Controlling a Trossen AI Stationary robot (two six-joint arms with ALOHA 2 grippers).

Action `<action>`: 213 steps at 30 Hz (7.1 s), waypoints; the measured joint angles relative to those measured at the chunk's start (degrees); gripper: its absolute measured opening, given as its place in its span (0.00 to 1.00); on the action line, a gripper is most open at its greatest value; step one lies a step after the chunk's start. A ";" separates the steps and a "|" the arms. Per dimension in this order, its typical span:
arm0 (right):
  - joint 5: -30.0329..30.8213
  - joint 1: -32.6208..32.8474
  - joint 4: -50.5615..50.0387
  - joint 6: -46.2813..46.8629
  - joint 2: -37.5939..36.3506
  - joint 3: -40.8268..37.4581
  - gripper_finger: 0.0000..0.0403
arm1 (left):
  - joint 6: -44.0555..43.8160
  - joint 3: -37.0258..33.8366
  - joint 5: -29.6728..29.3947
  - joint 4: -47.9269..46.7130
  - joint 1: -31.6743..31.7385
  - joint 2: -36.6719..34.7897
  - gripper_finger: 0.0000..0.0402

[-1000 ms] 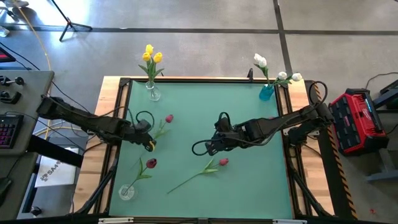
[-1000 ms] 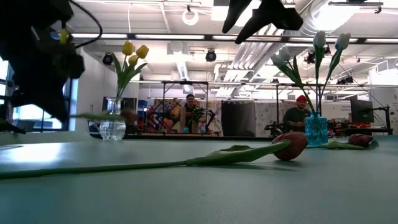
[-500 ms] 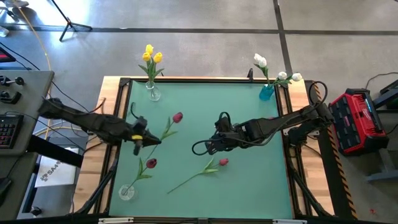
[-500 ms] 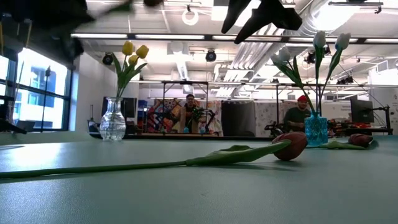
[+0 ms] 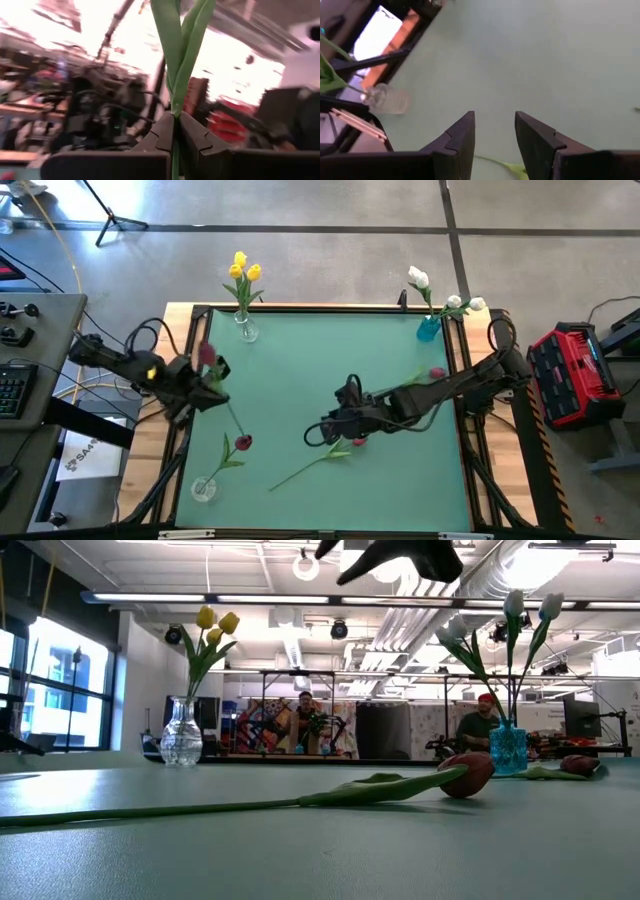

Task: Sort flowers into vase by color
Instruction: Put the top left red flower into the bottom transparent vase, then adjust the red flower in the bottom transparent vase

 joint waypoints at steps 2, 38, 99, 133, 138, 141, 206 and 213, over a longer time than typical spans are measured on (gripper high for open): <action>1.03 0.30 0.97 0.22 0.20 0.00 0.32 | 1.20 1.99 1.80 -3.76 -1.60 -0.04 0.00; 4.89 1.13 1.23 13.10 0.25 0.00 0.32 | 2.03 6.22 3.56 -16.85 -31.20 2.54 0.00; 10.07 12.30 7.35 39.00 9.47 0.00 0.32 | -0.81 1.06 -31.55 -4.25 -52.61 23.74 0.00; -10.87 7.74 44.52 -7.01 21.71 4.49 0.25 | 1.10 1.06 -55.14 -13.97 -58.34 2.10 0.22; -14.09 6.56 44.17 -18.63 30.98 19.96 0.18 | 3.82 1.07 -61.34 -14.28 -58.34 -2.22 0.22; -20.00 5.47 37.32 -22.14 37.12 31.47 0.15 | 4.01 1.08 -64.10 -14.93 -58.34 -3.76 0.22; -35.26 3.38 61.65 -6.47 48.09 49.48 0.07 | -16.81 1.10 -48.80 -38.47 -58.19 -4.37 0.15; -32.68 3.13 60.88 -5.85 48.12 49.51 0.07 | -17.32 1.10 -48.78 -38.98 -58.19 -4.37 0.15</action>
